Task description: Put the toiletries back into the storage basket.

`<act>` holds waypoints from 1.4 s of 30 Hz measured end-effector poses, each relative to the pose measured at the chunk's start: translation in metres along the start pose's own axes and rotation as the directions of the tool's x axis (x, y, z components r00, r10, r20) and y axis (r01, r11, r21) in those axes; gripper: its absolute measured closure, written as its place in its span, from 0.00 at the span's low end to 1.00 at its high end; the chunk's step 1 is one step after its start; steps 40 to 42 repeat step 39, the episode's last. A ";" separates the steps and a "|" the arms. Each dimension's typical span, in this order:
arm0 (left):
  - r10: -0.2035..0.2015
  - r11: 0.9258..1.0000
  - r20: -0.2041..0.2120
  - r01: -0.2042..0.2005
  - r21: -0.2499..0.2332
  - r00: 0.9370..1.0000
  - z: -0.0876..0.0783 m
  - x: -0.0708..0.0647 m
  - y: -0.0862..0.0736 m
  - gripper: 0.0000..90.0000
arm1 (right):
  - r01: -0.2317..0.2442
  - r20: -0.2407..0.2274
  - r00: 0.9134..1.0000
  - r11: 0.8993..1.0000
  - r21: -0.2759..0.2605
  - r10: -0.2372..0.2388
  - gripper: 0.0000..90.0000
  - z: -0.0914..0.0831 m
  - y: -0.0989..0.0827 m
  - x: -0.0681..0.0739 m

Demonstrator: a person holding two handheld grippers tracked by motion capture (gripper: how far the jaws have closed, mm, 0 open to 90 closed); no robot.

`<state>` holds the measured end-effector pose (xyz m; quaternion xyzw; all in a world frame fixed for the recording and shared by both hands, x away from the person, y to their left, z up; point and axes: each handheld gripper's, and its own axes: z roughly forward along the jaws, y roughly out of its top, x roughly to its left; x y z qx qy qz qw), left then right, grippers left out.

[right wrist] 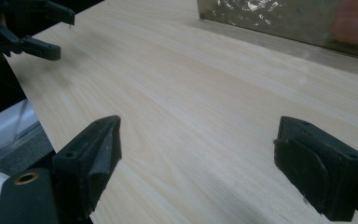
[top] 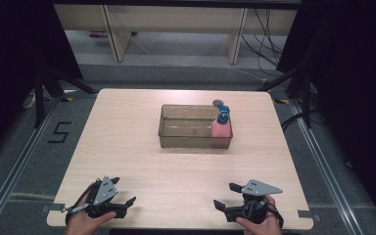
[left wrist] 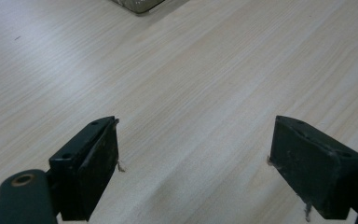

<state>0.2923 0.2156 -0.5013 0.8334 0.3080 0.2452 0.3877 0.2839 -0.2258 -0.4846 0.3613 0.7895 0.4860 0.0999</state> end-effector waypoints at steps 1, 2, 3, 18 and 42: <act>-0.012 1.000 -0.002 0.012 -0.004 1.000 0.000 -0.001 0.000 0.17 | 0.006 0.017 1.000 1.000 0.012 -0.006 0.18 -0.001 0.000 0.001; -0.010 1.000 -0.002 0.010 -0.004 1.000 0.000 -0.001 0.000 0.17 | -0.014 0.002 1.000 1.000 0.021 0.014 0.18 -0.001 -0.001 0.004; -0.011 1.000 -0.002 0.011 -0.003 1.000 0.000 -0.001 0.000 0.17 | 0.020 0.014 1.000 1.000 0.015 -0.020 0.18 -0.001 -0.002 0.003; -0.003 1.000 -0.001 0.003 -0.006 1.000 0.001 0.000 0.000 0.17 | 0.024 -0.006 1.000 0.999 0.030 -0.024 0.18 -0.006 -0.008 0.004; 0.005 1.000 0.013 -0.005 0.002 1.000 0.001 0.000 0.000 0.17 | 0.012 0.007 1.000 0.999 0.036 -0.012 0.18 -0.009 -0.011 0.003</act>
